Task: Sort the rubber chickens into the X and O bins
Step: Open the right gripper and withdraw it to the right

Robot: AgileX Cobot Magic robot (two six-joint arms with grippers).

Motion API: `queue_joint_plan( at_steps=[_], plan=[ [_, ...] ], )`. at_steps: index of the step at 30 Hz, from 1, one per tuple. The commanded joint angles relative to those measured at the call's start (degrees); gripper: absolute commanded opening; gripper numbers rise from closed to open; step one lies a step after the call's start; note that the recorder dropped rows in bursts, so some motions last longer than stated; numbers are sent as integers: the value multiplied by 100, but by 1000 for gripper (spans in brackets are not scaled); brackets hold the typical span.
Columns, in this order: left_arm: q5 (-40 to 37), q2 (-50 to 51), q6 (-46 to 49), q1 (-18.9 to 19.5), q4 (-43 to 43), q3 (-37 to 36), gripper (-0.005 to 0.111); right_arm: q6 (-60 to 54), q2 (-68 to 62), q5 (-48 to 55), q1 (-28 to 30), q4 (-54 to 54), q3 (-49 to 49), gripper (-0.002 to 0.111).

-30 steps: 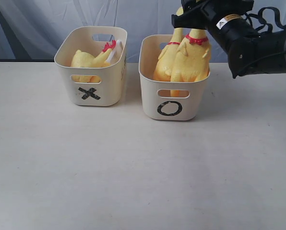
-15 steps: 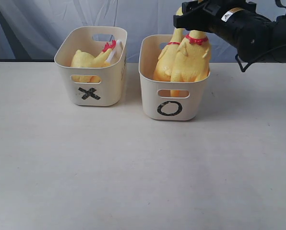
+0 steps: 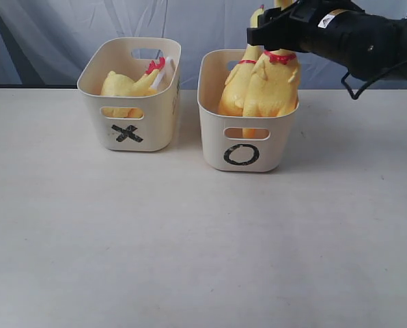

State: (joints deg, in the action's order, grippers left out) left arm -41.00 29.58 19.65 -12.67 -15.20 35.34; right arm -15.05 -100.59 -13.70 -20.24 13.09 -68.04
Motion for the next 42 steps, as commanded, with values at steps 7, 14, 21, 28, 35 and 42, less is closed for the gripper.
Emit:
queue_joint_plan(
  at_steps=[7,14,21,28,35,42],
  plan=[
    [7,-30,13,2,-52,-26,0,-12,612,1093,10,50,11,63],
    [7,-30,49,2,-52,-26,0,-12,897,1968,10,112,11,63],
    [7,-30,42,2,159,-26,0,-12,1166,2575,10,112,11,35],
    [7,-30,42,2,186,-26,0,-12,1342,3237,10,5,11,-1],
    [7,-30,42,2,186,-26,0,-12,1633,2769,10,-90,761,-1],
    [-6,-30,42,2,163,-26,0,23,2342,1370,10,484,2474,-1]
  ],
)
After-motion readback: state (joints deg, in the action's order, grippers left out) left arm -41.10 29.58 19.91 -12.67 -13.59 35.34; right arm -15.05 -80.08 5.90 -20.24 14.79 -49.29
